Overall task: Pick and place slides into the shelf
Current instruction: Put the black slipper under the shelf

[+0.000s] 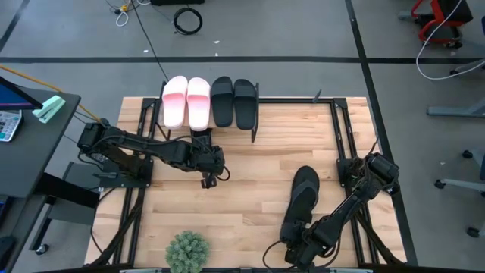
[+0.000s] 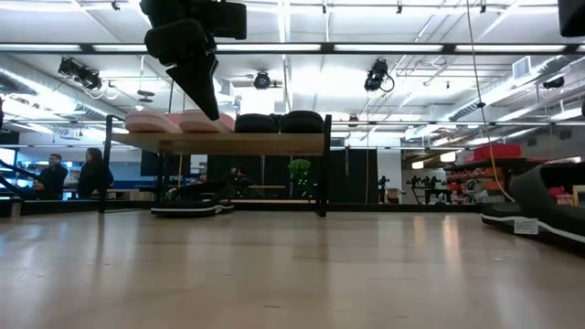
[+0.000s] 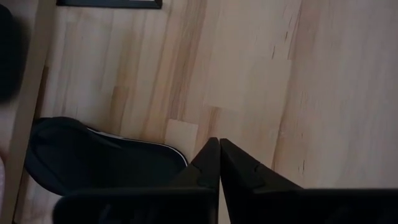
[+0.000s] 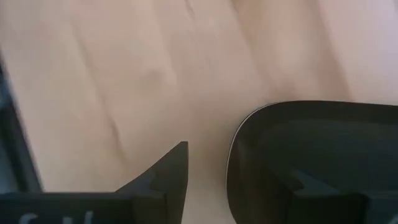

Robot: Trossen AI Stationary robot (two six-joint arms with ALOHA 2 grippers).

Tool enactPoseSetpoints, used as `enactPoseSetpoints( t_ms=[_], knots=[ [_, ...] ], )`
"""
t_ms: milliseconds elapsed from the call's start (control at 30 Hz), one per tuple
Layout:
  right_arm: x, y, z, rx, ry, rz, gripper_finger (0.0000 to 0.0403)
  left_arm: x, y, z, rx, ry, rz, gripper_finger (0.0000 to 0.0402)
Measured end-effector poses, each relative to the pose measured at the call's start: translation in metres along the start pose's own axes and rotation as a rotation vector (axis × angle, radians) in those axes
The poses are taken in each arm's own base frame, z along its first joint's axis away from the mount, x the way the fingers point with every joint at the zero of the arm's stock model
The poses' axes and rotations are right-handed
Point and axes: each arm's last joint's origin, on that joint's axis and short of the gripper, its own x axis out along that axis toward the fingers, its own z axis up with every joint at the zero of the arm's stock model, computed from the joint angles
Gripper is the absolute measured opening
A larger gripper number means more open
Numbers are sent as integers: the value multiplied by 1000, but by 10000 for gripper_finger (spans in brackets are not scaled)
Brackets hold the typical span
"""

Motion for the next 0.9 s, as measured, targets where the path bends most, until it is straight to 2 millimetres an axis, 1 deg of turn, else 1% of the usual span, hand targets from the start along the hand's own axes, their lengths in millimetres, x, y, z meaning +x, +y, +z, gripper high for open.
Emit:
enactPoseSetpoints(
  t_ms=[100, 267, 433, 533, 700, 900],
  knots=[
    [-5, -3, 0, 26, 17, -9, 148, 0, 0, 0, -3, -2, -1, 24],
    [-9, -3, -1, 34, 12, 7, 147, 0, 0, 1, -22, -7, -2, 25],
    [-9, -4, -2, -26, 9, -9, 142, 0, 0, 1, -21, -7, -2, 13],
    [-10, -8, -4, -36, 20, -56, 141, 0, 0, 1, -21, -7, -2, 8],
    [-10, -13, -5, -27, 17, -106, 142, 0, 0, 1, -20, -6, -2, 15],
    [-11, -13, -4, -83, -2, -112, 142, 0, 0, 1, -18, -6, -1, 21]
  ],
)
